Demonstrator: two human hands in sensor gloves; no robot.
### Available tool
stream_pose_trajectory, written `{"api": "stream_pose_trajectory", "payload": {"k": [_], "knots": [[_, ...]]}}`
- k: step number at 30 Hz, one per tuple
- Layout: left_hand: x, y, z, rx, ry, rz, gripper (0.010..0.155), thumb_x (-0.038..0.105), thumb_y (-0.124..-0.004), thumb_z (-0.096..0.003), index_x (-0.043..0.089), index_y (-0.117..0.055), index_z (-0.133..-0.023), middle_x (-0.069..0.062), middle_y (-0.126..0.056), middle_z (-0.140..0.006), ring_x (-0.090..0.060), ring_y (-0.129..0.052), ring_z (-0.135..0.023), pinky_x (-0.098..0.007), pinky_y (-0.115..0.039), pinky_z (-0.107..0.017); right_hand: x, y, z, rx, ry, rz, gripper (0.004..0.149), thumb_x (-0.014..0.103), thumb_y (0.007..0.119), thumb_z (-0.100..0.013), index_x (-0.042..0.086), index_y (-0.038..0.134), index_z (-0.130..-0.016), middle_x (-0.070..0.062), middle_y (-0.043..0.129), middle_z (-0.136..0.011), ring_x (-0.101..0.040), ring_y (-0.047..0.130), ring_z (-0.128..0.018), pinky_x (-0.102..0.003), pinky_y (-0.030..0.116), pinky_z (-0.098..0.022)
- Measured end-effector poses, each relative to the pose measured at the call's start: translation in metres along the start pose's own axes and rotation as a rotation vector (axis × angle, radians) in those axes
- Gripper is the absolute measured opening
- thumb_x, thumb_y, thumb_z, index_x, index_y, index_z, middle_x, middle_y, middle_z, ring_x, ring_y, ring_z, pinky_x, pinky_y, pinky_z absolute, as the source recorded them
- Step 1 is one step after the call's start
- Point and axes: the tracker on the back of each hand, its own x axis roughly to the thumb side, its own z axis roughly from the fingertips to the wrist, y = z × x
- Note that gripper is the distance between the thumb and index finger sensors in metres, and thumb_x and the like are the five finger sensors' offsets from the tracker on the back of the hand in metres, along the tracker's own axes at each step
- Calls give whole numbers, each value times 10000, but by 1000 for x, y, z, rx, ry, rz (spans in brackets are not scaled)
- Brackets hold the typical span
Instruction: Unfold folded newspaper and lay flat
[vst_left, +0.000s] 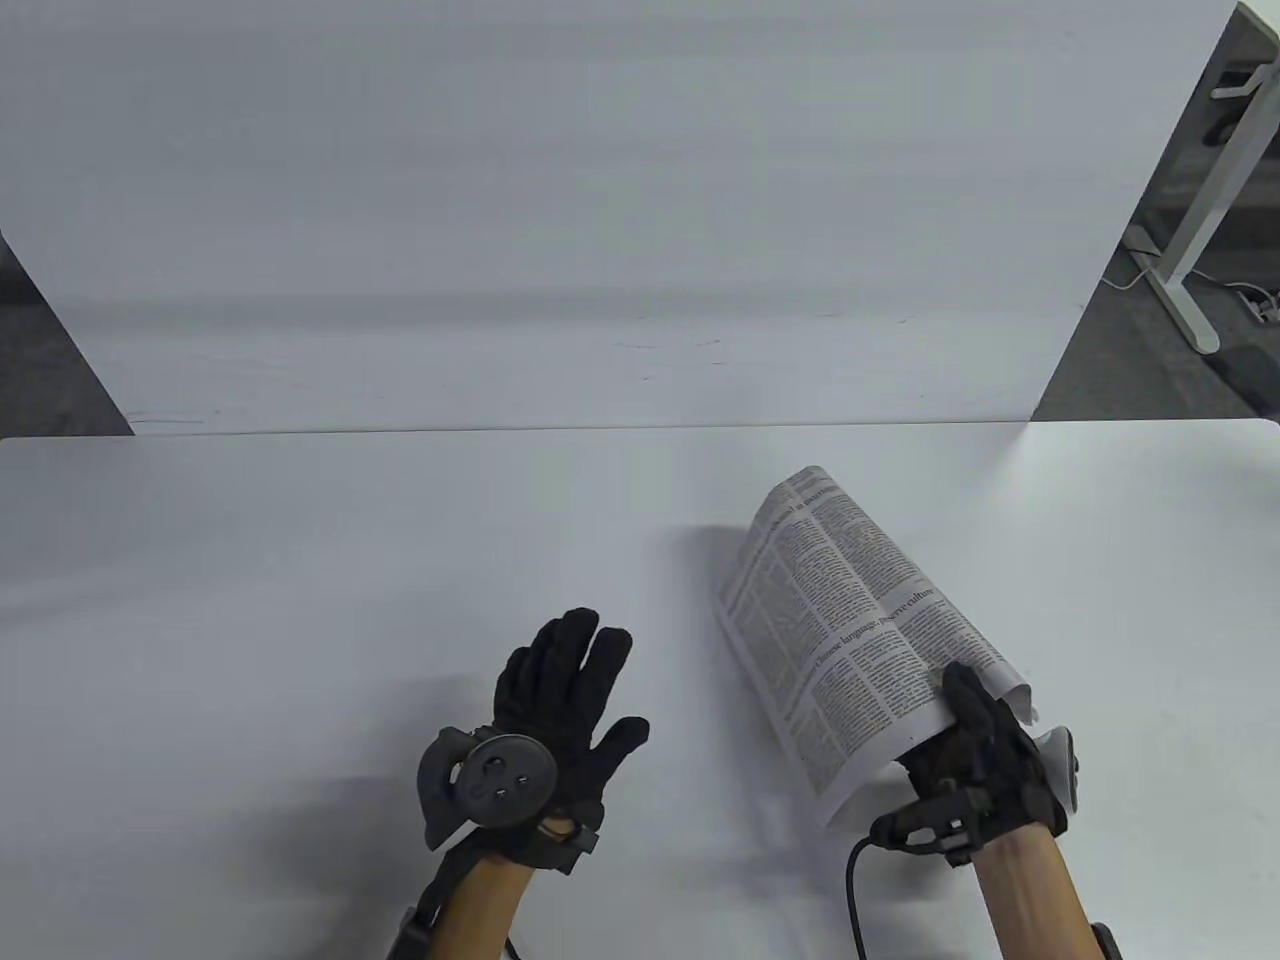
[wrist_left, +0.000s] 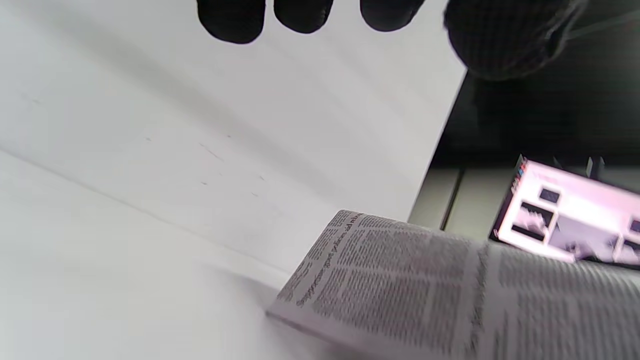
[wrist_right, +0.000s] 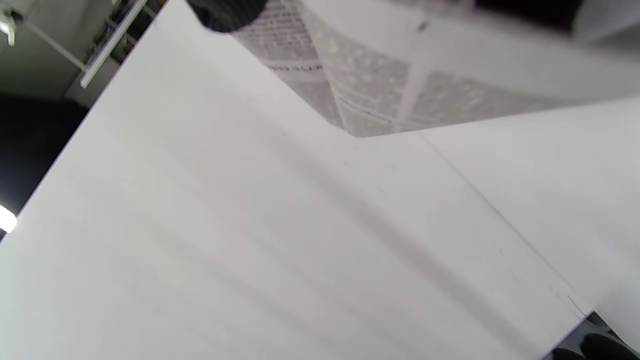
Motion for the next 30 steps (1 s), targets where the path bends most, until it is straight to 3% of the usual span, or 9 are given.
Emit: {"api": "stream_pose_trajectory", "payload": {"k": [3, 7, 13, 25, 29, 30], "knots": [[11, -13, -2, -75, -54, -79, 772, 512, -775, -464, 358, -369, -1102, -115, -260, -1205, -518, -341, -1125, -725, -321, -762, -4, -1, 2, -42, 5, -17, 562, 317, 599, -531, 310, 403, -1058, -211, 414, -1130, -619, 636, -918, -708, 799, -512], [30, -32, -7, -230, -131, -223, 803, 540, -773, -455, 409, -299, -1090, -88, -180, -1206, -501, -247, -1141, -729, -281, -769, -11, 6, 4, -10, 19, -19, 564, 316, 601, -531, 307, 399, -1058, -215, 412, -1126, -616, 632, -918, -697, 816, -503], [53, -47, -6, -281, -233, -273, 831, 560, -790, -442, 430, -271, -1077, -72, -167, -1200, -500, -245, -1138, -728, -300, -766, -25, 21, 10, 31, 49, 8, 566, 319, 604, -532, 301, 396, -1058, -220, 418, -1124, -619, 633, -914, -692, 816, -504], [69, -48, -3, -189, -338, -225, 683, 491, -764, -460, 380, -495, -1077, -112, -338, -1194, -506, -424, -1114, -720, -384, -751, -40, 30, 13, 39, 69, 8, 577, 314, 600, -530, 292, 367, -1057, -235, 430, -1116, -625, 660, -895, -674, 840, -496], [70, -47, -1, -114, -351, -198, 597, 445, -745, -471, 322, -633, -1045, -130, -514, -1164, -500, -572, -1074, -707, -460, -735, -40, 32, 15, 34, 72, -3, 581, 318, 599, -530, 284, 360, -1058, -240, 434, -1114, -624, 663, -892, -671, 842, -493], [69, -44, 0, -28, -323, -155, 502, 398, -735, -480, 277, -781, -964, -128, -676, -1103, -474, -698, -1022, -682, -529, -717, -41, 32, 14, 41, 80, 9, 584, 324, 596, -530, 284, 351, -1059, -239, 432, -1114, -623, 661, -895, -669, 842, -495]]}}
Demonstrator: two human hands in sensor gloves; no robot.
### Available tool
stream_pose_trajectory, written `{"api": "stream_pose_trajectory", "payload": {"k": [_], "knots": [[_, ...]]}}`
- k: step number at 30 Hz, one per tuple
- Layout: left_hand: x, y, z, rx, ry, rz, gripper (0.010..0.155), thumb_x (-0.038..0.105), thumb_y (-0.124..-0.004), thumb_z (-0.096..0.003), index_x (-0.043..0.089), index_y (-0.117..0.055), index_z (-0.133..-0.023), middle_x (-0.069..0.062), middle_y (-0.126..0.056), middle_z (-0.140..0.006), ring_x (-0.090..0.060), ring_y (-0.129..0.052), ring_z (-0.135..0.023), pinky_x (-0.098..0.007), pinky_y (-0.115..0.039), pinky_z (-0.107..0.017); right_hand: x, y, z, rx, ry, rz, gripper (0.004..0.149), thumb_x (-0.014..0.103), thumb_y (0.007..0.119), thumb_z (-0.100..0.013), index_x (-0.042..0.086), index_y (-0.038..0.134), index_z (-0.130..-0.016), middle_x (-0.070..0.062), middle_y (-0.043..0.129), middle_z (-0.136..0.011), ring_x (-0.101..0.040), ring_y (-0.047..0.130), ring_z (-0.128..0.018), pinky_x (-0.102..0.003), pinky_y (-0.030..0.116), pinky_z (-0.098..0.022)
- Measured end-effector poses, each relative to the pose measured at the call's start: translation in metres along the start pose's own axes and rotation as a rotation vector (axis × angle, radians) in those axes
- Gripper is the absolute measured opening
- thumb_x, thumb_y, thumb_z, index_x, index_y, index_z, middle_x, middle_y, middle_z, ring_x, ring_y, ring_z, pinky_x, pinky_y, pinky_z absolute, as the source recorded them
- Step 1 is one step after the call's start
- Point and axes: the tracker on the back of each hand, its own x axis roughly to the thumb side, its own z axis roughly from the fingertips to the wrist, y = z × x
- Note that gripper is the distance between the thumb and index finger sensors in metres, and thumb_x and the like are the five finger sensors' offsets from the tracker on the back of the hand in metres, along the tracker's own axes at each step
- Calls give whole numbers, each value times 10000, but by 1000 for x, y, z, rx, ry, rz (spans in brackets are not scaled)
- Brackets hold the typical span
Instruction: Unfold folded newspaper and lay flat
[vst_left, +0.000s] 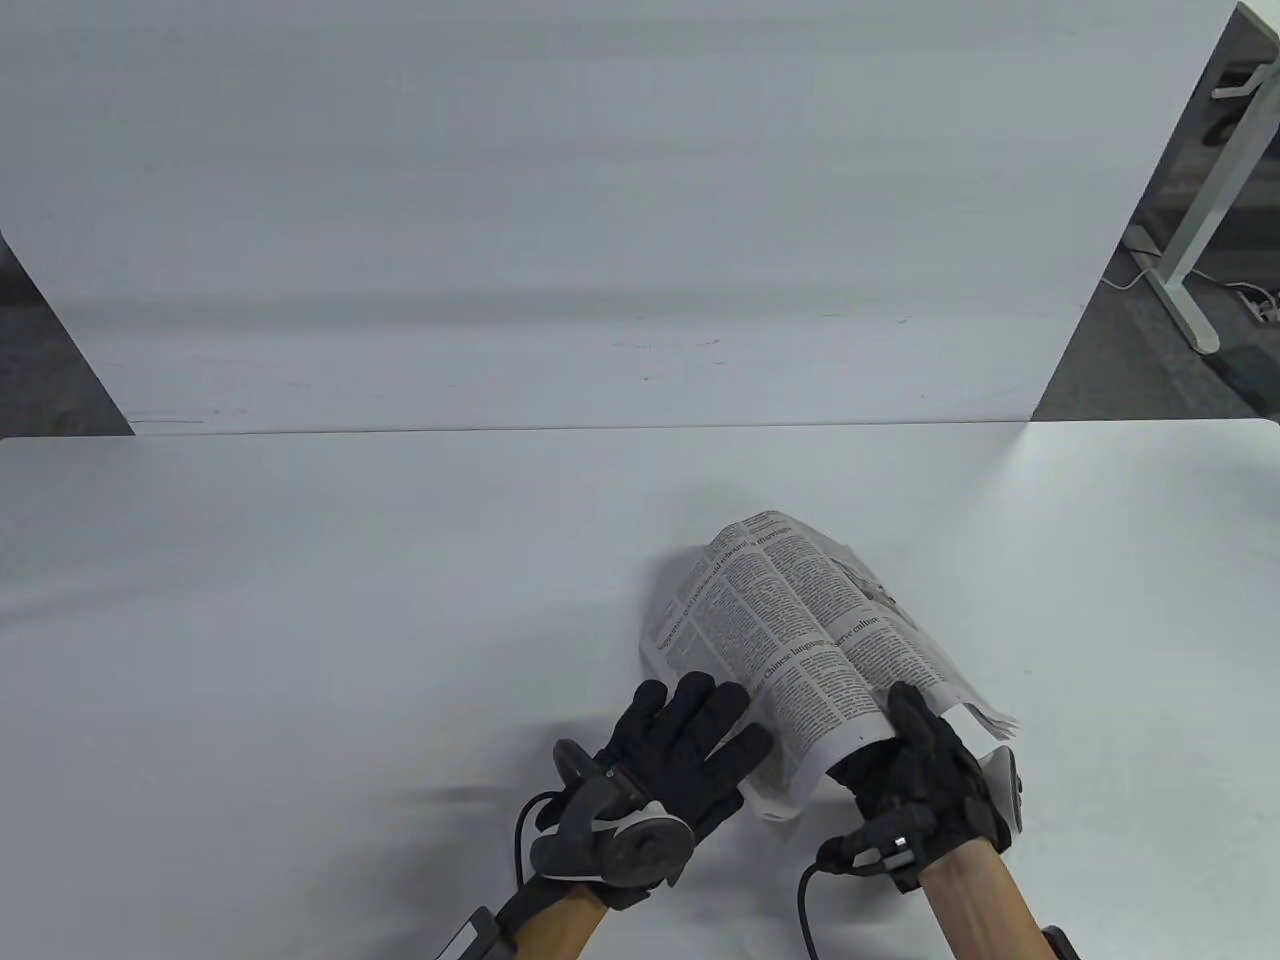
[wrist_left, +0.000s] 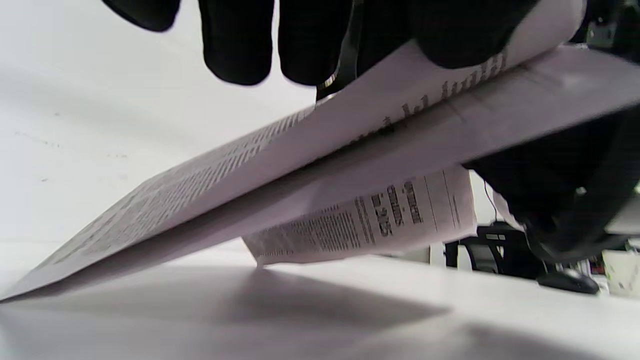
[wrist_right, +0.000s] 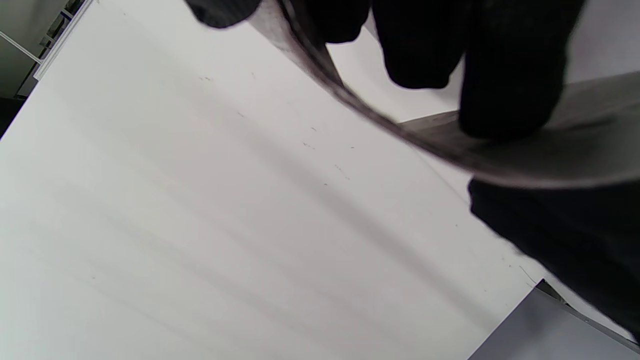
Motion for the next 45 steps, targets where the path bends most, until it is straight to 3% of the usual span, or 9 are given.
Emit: {"api": "stream_pose_trajectory", "payload": {"k": [6, 11, 17, 22, 26, 30, 35, 39, 45], "knots": [[-9, 6, 1, 61, 155, 155, 414, 370, -750, -471, 199, -901, -817, -107, -850, -992, -433, -846, -934, -642, -614, -688, -1, 2, -2, 56, 22, 48, 630, 377, 601, -530, 258, 287, -1062, -274, 391, -1113, -633, 611, -912, -693, 783, -520], [-25, 7, 0, 44, 344, 325, 406, 369, -768, -457, 147, -946, -747, -146, -986, -835, -425, -1016, -747, -582, -752, -594, -4, 11, -5, 217, 76, 224, 954, 597, 774, -489, 167, 135, -1052, -301, 250, -1126, -678, 449, -950, -781, 609, -563], [-45, -2, 6, 26, 575, 512, 401, 381, -760, -452, 143, -950, -713, -143, -1072, -693, -368, -1134, -556, -532, -855, -477, -3, 19, -4, 288, 110, 401, 1066, 558, 893, -440, 165, 111, -1048, -295, 194, -1125, -725, 433, -934, -837, 596, -518], [-57, -10, 14, 19, 701, 740, 402, 380, -757, -454, 130, -946, -706, -153, -1090, -649, -362, -1157, -493, -525, -873, -444, -7, 21, -4, 272, 159, 538, 974, 319, 884, -452, 193, 116, -1038, -289, 200, -1112, -713, 479, -922, -808, 658, -510], [-62, -13, 18, 0, 726, 809, 403, 380, -754, -457, 130, -941, -712, -155, -1088, -652, -365, -1155, -493, -523, -871, -444, -14, 18, -6, 254, 192, 547, 736, 155, 716, -477, 175, 246, -1044, -293, 388, -1098, -667, 605, -893, -746, 722, -509], [-69, -10, 22, 34, 752, 843, 405, 385, -749, -463, 141, -932, -730, -157, -1075, -675, -344, -1166, -462, -509, -882, -425, -15, 16, -7, 234, 195, 548, 684, 132, 656, -475, 141, 268, -1039, -315, 484, -1070, -649, 703, -851, -699, 782, -496], [-88, 7, 32, 207, 795, 991, 405, 376, -746, -470, 133, -923, -742, -173, -1057, -698, -354, -1154, -476, -520, -868, -432, -2, 7, -11, 190, 194, 537, 658, 126, 659, -469, 108, 331, -1039, -355, 544, -1032, -634, 821, -773, -619, 865, -451], [-108, 20, 51, 377, 873, 1030, 406, 371, -748, -471, 128, -918, -747, -177, -1050, -707, -360, -1149, -487, -525, -862, -439, 19, -19, -18, 107, 227, 567, 641, 110, 674, -459, 76, 394, -1034, -378, 587, -1006, -623, 885, -716, -564, 912, -412], [-138, 32, 73, 507, 962, 946, 403, 360, -776, -461, 127, -918, -758, -178, -1040, -728, -360, -1142, -515, -527, -853, -461, 42, -48, -24, 19, 237, 562, 645, 105, 692, -454, 72, 410, -1034, -375, 629, -991, -605, 915, -692, -515, 942, -391]]}}
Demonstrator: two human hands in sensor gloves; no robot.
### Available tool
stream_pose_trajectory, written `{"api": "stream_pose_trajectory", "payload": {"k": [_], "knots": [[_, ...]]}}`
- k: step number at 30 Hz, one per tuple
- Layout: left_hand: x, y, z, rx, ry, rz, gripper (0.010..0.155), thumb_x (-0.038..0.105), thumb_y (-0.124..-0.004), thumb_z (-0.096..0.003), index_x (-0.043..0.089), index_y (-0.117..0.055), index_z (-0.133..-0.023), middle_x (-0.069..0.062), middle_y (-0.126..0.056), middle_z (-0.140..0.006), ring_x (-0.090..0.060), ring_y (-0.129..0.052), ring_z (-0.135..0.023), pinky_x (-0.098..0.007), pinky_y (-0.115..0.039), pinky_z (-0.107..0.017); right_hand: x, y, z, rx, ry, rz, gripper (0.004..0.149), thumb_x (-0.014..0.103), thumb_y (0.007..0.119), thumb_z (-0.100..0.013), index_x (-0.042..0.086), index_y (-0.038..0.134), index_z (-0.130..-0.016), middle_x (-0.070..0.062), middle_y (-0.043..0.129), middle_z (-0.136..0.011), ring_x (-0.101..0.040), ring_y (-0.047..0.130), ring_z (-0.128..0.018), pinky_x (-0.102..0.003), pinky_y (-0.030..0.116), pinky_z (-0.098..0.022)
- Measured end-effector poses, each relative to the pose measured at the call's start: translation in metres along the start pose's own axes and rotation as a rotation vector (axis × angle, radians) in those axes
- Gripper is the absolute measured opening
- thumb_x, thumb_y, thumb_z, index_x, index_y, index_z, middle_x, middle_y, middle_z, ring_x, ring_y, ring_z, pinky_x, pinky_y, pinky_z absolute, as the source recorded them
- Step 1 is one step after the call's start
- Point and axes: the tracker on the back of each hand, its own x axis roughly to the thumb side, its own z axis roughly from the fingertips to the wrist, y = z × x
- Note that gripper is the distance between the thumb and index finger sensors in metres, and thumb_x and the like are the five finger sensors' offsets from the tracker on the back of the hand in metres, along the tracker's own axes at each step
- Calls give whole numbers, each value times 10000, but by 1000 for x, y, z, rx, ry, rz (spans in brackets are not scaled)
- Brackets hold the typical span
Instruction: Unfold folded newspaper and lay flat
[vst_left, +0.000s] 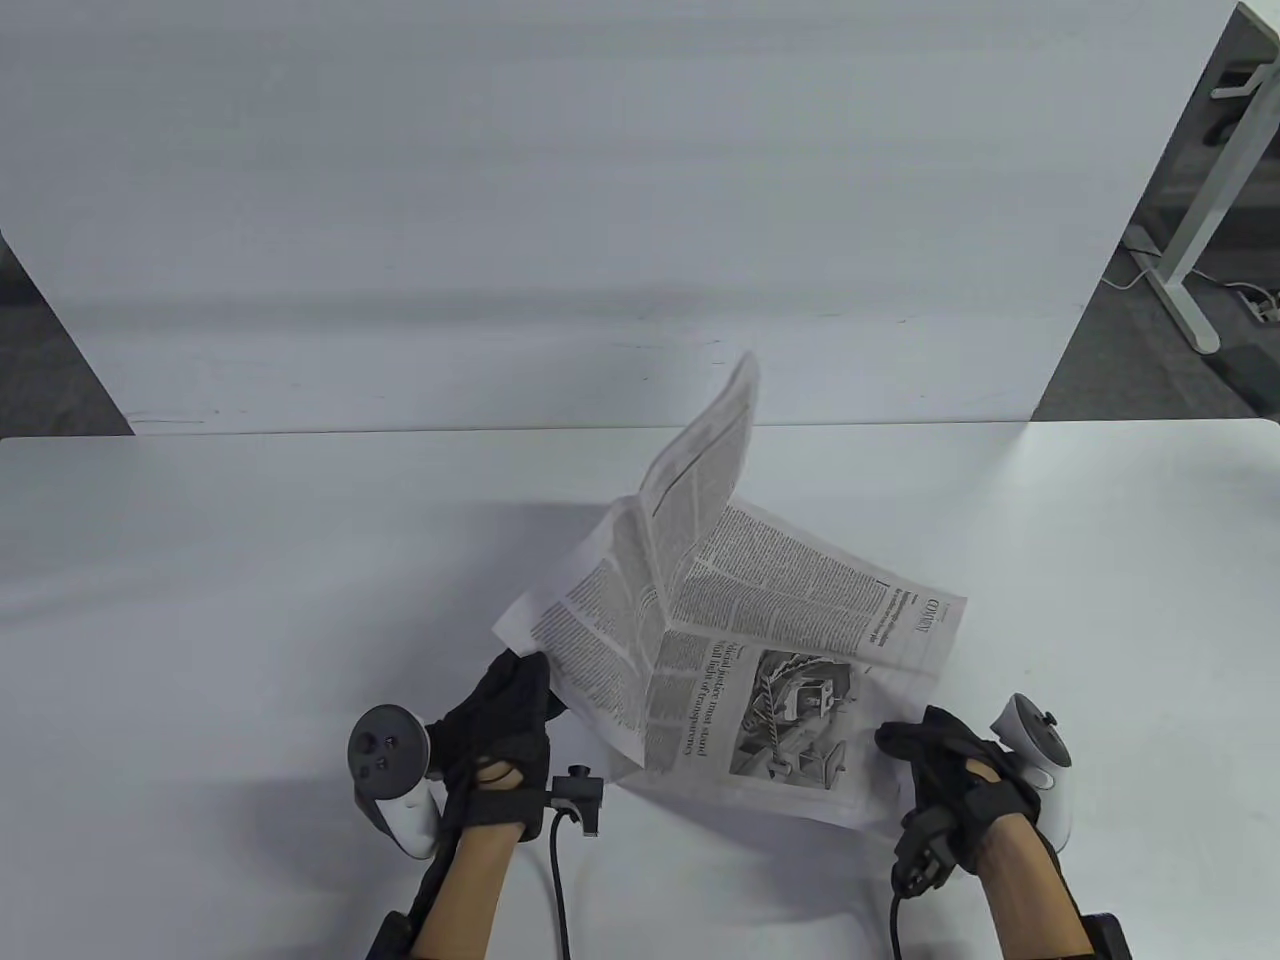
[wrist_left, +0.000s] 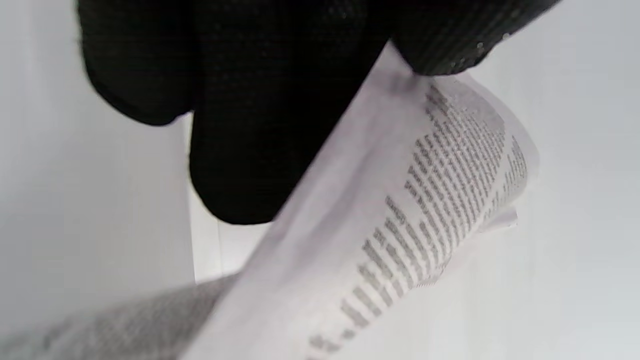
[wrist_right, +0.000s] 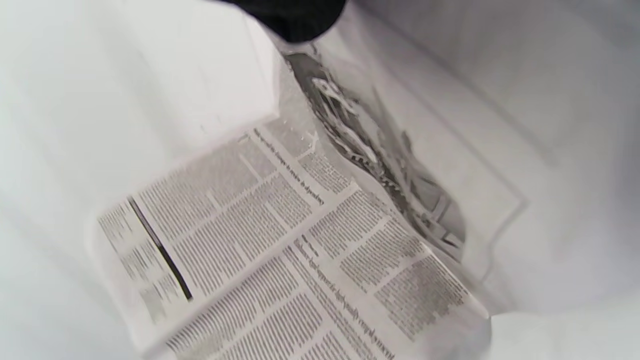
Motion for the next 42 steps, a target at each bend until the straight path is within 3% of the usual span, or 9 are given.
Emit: {"api": "stream_pose_trajectory", "payload": {"k": [4, 6, 9, 14, 18, 24, 31, 34, 42], "knots": [[-6, 26, -5, 127, 55, -11, 402, 352, -787, -461, 120, -917, -762, -187, -1034, -735, -374, -1136, -518, -536, -846, -463, 4, -18, 3, -52, 9, -12, 610, 99, 718, -450, 66, 525, -1027, -365, 743, -942, -585, 957, -655, -500, 954, -372], [-6, 43, -4, 262, 99, -117, 400, 349, -796, -454, 118, -928, -753, -193, -1039, -727, -381, -1135, -515, -542, -844, -460, 6, -28, 5, -102, 12, -7, 599, 95, 730, -445, 59, 562, -1019, -356, 782, -921, -572, 978, -634, -492, 956, -367], [-10, 62, -4, 340, 141, -265, 401, 346, -795, -452, 112, -931, -747, -197, -1045, -715, -382, -1139, -503, -542, -848, -451, 6, -37, 7, -146, 33, 1, 576, 90, 738, -441, 36, 610, -1001, -347, 802, -912, -564, 987, -623, -484, 959, -360], [-22, 69, -7, 335, 269, -241, 402, 335, -788, -457, 94, -929, -746, -217, -1039, -711, -399, -1137, -491, -552, -845, -440, 6, -40, 8, -162, 52, 6, 567, 80, 734, -440, 28, 626, -994, -349, 796, -916, -559, 990, -623, -472, 970, -350], [-22, 67, -6, 330, 264, -251, 412, 353, -776, -461, 116, -920, -766, -211, -1028, -732, -403, -1130, -508, -553, -837, -452, 7, -35, 8, -136, 36, -15, 576, 82, 727, -440, 43, 606, -1002, -339, 793, -922, -560, 987, -630, -465, 972, -355], [-29, 54, -5, 190, 338, -233, 530, 467, -771, -463, 136, -843, -871, -216, -957, -825, -442, -1091, -585, -571, -810, -487, 4, -30, 7, -102, -18, -178, 617, 87, 719, -443, 95, 521, -1027, -324, 770, -941, -569, 957, -666, -460, 964, -384], [-54, -2, 10, -233, 583, 95, 690, 554, -747, -484, 114, -660, -1008, -264, -791, -956, -506, -981, -722, -603, -734, -564, 4, -19, 8, -135, -70, -202, 629, 90, 720, -442, 130, 495, -1029, -314, 771, -945, -564, 951, -679, -445, 966, -391], [-54, -21, 17, -367, 612, 30, 742, 595, -729, -485, 97, -614, -1023, -274, -749, -975, -503, -947, -767, -602, -717, -586, 4, -11, 8, -122, -83, -217, 633, 89, 719, -442, 134, 487, -1029, -312, 768, -946, -567, 947, -681, -446, 964, -394], [-54, -40, 27, -388, 616, 174, 887, 683, -695, -474, 107, -411, -1086, -276, -599, -1054, -549, -880, -821, -626, -685, -608, 2, 15, 8, -68, -107, -89, 632, 90, 718, -443, 142, 489, -1029, -308, 758, -954, -567, 931, -699, -455, 951, -409]]}}
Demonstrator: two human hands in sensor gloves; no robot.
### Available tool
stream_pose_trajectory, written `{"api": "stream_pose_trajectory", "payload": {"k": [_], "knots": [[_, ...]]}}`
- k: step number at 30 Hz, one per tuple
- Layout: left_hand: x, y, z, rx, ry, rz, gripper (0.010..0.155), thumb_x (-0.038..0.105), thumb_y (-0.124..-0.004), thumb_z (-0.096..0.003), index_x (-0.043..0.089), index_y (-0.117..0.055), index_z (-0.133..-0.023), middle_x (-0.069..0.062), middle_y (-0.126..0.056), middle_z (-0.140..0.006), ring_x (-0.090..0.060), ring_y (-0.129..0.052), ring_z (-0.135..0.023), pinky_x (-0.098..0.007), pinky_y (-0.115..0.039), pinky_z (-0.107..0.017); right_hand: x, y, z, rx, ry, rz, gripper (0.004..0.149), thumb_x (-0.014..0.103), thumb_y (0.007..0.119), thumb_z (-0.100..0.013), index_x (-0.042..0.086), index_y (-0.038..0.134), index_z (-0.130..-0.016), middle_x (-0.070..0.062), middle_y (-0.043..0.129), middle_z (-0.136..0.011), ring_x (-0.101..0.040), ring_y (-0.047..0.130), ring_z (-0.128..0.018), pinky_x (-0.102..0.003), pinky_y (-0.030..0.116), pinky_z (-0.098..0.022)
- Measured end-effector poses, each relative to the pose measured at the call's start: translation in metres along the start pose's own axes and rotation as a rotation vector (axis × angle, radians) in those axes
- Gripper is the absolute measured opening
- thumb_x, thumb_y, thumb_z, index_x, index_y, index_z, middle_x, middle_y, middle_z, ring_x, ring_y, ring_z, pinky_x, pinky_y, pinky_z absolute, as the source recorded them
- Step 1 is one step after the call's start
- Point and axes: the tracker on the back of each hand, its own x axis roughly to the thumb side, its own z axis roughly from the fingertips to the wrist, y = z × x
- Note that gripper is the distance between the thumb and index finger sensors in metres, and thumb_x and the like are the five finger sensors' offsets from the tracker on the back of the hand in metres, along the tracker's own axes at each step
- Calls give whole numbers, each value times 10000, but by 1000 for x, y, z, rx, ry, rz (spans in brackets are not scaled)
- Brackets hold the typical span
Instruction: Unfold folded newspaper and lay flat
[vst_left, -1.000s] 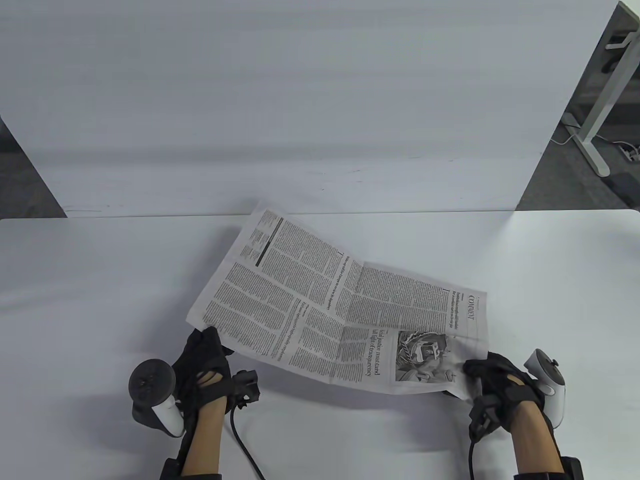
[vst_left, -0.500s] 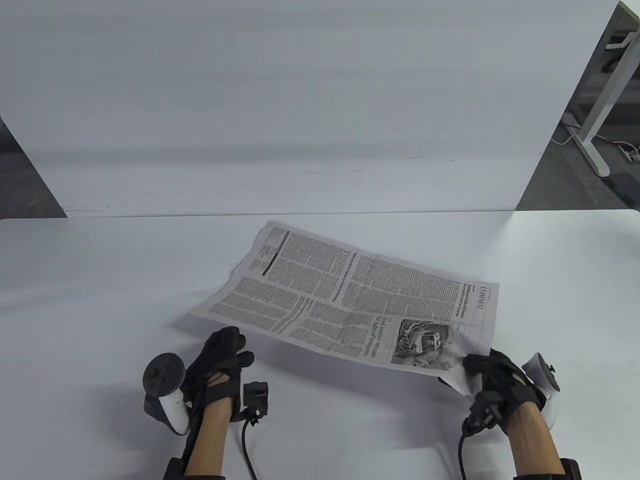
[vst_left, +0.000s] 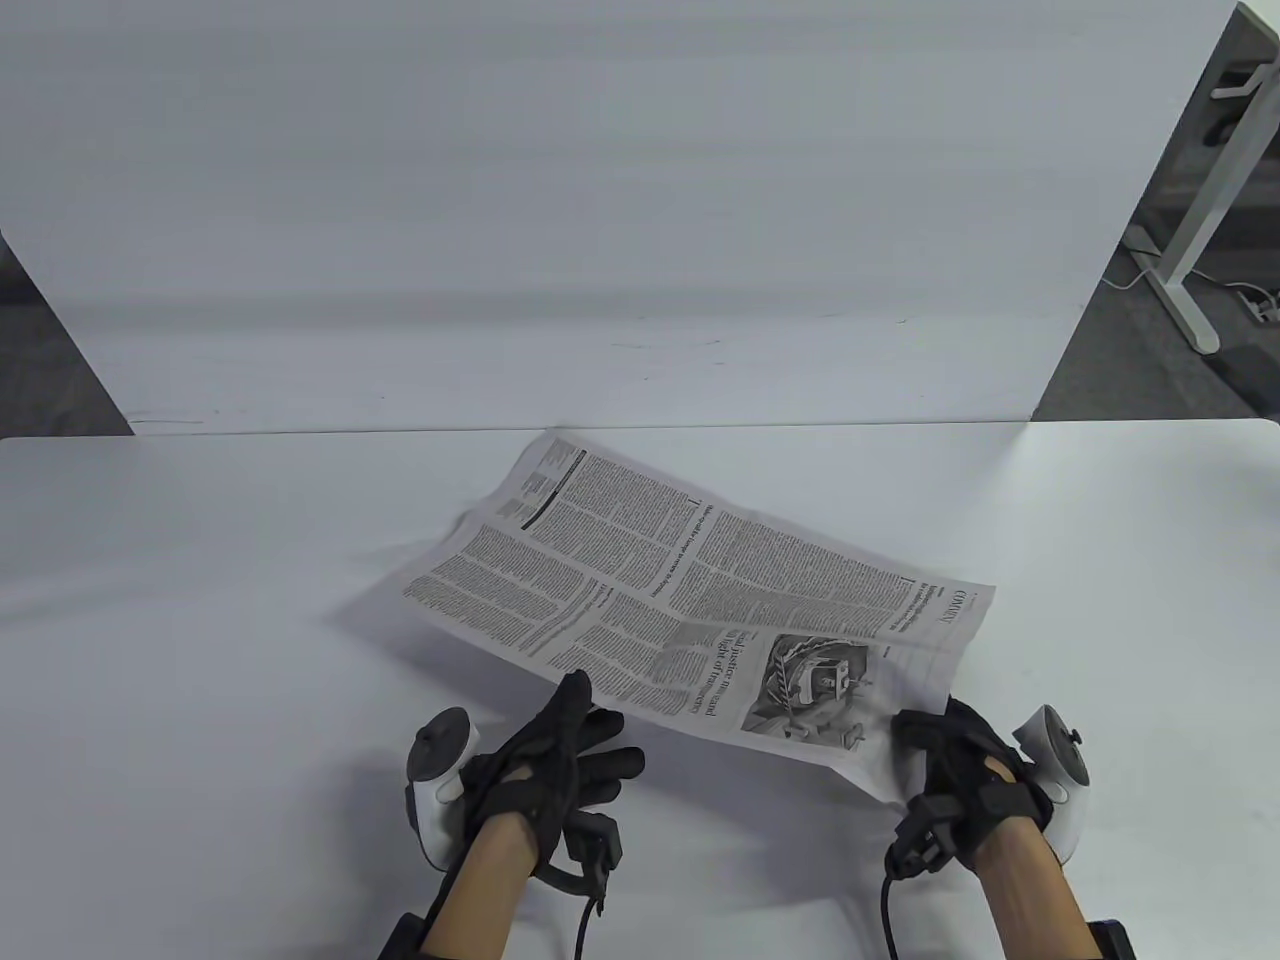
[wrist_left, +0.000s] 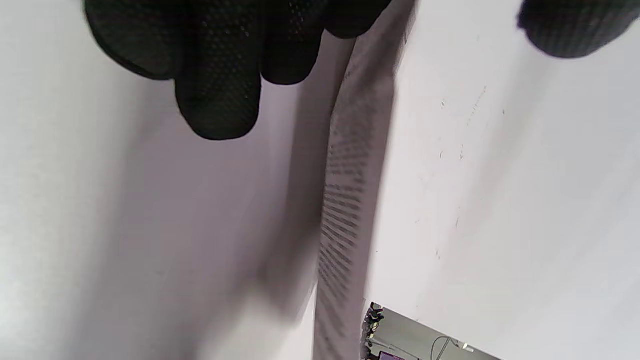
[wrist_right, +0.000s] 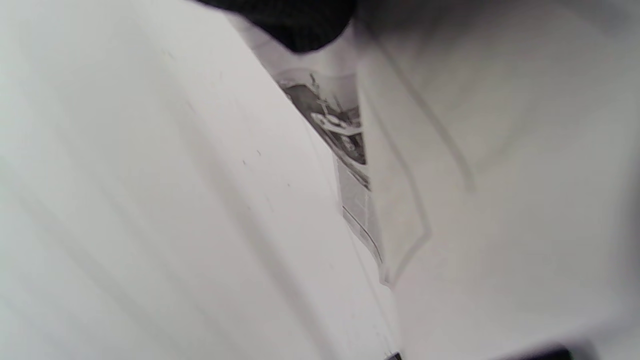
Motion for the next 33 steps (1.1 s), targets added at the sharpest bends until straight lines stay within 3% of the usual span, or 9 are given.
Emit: {"api": "stream_pose_trajectory", "payload": {"k": [4, 9, 14, 17, 23, 33], "knots": [[-1, 10, -2, 93, -1, -71, 842, 627, -690, -493, 107, -394, -1086, -280, -618, -1040, -536, -885, -816, -617, -687, -608, -6, 16, -1, 60, 8, 15, 635, 91, 718, -443, 144, 481, -1030, -308, 759, -954, -566, 932, -698, -455, 951, -409], [0, 20, -6, 151, -15, -51, 691, 427, -681, -518, 100, -428, -1071, -271, -693, -997, -465, -967, -742, -562, -738, -578, -13, 33, 0, 131, 31, 16, 648, 97, 717, -446, 141, 450, -1035, -310, 724, -973, -573, 899, -727, -469, 933, -428], [9, 25, -2, 236, -59, -101, 616, 305, -672, -502, 120, -483, -1059, -254, -770, -949, -429, -1036, -660, -541, -785, -532, -13, 36, 3, 152, 70, 57, 705, 155, 743, -457, 66, 347, -1033, -322, 663, -994, -568, 866, -757, -506, 874, -482], [15, 26, 1, 283, -89, -163, 601, 271, -678, -492, 134, -511, -1053, -246, -787, -941, -419, -1054, -633, -545, -792, -518, -5, 24, 7, 26, 63, 107, 799, 192, 773, -462, 53, 222, -1023, -330, 507, -1048, -611, 734, -835, -598, 753, -555], [23, 33, 3, 333, -119, -249, 594, 207, -690, -474, 170, -545, -1050, -252, -781, -947, -430, -1047, -631, -564, -778, -522, 24, -13, 21, -304, -33, 267, 829, 219, 797, -467, 75, 207, -1031, -321, 409, -1082, -648, 598, -891, -672, 612, -600], [35, 41, -3, 230, -212, -332, 579, 119, -701, -459, 286, -685, -1013, -237, -680, -1036, -499, -919, -779, -623, -663, -612, 54, -27, 29, -541, -189, 696, 838, 351, 907, -420, 182, 391, -1058, -268, 407, -1119, -651, 468, -945, -729, 500, -617]]}}
